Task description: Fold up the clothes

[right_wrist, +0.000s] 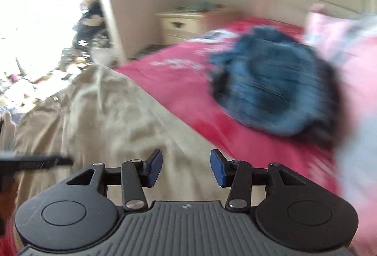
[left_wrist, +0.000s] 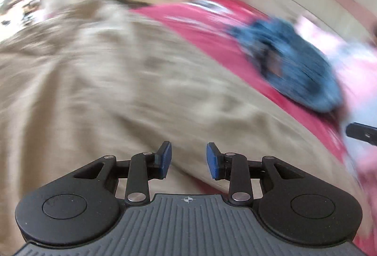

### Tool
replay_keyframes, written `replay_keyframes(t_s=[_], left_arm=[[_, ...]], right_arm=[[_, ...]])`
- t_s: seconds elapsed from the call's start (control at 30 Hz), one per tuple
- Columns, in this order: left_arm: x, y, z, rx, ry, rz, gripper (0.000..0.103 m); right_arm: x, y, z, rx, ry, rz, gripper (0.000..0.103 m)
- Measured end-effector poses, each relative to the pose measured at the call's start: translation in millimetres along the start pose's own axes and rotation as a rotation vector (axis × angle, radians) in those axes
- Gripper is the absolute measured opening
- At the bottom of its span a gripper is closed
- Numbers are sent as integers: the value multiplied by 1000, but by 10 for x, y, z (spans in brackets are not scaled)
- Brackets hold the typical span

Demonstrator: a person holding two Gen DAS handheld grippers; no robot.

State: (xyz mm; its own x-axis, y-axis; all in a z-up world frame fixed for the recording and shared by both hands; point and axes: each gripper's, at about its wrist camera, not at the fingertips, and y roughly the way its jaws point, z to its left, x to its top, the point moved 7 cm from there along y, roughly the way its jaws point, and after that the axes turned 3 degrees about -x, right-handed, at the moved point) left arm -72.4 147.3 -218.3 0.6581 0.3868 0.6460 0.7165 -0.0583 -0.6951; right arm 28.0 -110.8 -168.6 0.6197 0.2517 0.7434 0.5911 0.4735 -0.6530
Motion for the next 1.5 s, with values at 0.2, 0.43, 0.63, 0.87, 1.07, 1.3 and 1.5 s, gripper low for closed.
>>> replay_keyframes(t_s=[0.2,0.43,0.63,0.87,1.07,1.3,1.5], left_arm=[[159,134,549,129,-57,-46,32],[179,214,761,143,-37,-85,32],[379,236,967,181,-89,-187,32],[567,303,1263,248,-124,-254,32],[600,336,1379,278,-73,-275,32],[587,340,1399,268,-42,-271,32],[583,150,1328,226,-78,-259,33]], right_arm=[[533,1563,236,101,-73,129,47],[754,2442,361,134,23,238,51],[818,2457,593,198,-104,321,2],[1008,2420,628,57,-235,190,0],[1030,2573,703,-102,-348,113,0],[1027,2540,770,-246,-437,68,34],[1119,1589,523,-106,-139,9,35]])
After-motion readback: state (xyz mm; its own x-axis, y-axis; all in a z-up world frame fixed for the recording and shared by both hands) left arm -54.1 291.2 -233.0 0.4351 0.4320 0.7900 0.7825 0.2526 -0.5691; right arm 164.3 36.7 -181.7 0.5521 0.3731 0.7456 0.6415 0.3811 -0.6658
